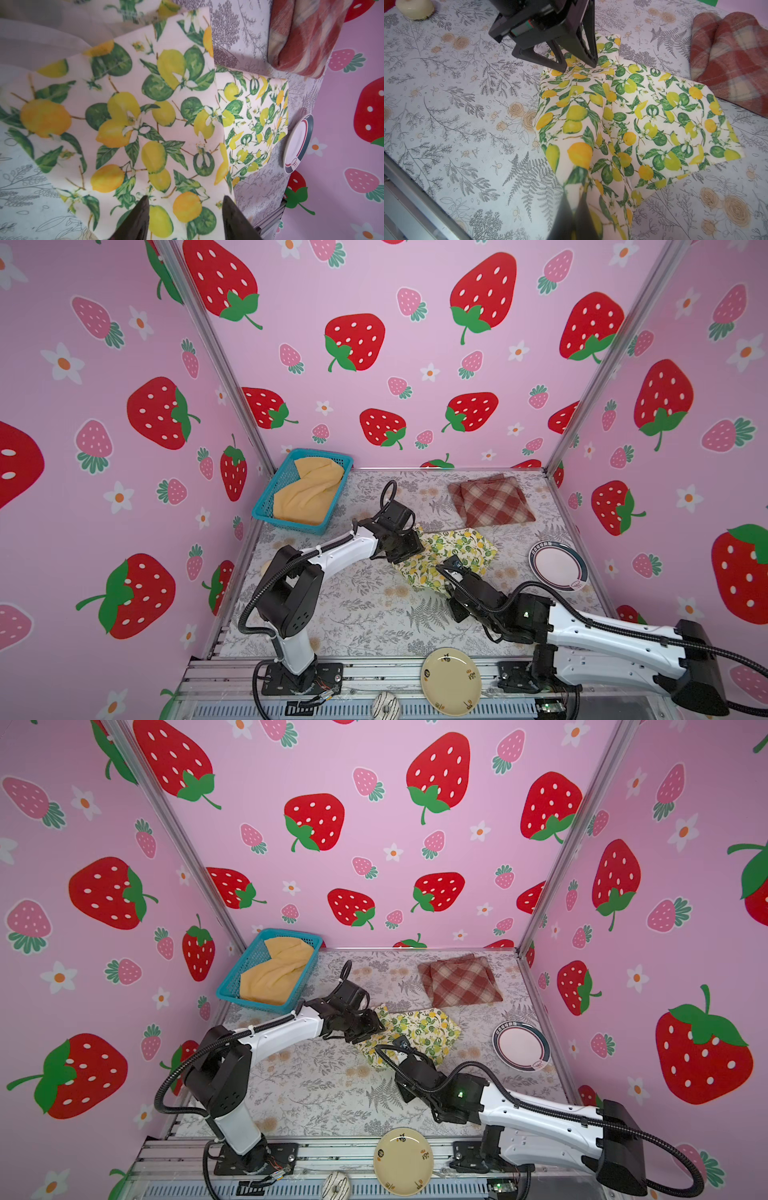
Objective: Fold and stack the skirts
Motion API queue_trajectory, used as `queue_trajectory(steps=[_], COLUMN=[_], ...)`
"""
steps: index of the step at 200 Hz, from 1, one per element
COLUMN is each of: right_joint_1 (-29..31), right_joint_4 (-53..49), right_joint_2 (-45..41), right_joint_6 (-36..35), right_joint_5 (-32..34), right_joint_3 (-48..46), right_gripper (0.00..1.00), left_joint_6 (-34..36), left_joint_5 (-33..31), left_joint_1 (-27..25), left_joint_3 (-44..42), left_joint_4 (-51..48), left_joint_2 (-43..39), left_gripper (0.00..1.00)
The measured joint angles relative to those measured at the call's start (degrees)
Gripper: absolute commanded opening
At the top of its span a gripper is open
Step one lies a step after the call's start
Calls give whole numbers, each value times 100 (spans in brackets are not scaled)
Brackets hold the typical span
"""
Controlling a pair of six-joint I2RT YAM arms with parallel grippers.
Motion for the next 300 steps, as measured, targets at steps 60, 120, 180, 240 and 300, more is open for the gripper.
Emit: queue_trajectory(steps=[60,120,180,240,300], right_joint_1=[0,0,0,0,0], right_joint_4=[-42,-59,-146,-531,-544], right_joint_2=[11,22,-7,-170,-201], right_joint_6=[-13,-48,-48,-229,-358], right_joint_5=[50,63,105,175,208], right_joint_3=[11,11,11,387,758], right_gripper=[5,5,5,5,5], left_joint_6=[-4,11,2,271,466], left_joint_5=[81,103,59,-275,-442], left_joint_1=[-131,-245,-186,402,809], left_joint_3=[127,240,269,345,393], left_joint_4=[-9,17,72,-262,-476], left_joint_2=[313,396,319,63,127], left_gripper=[56,10,3,75,74])
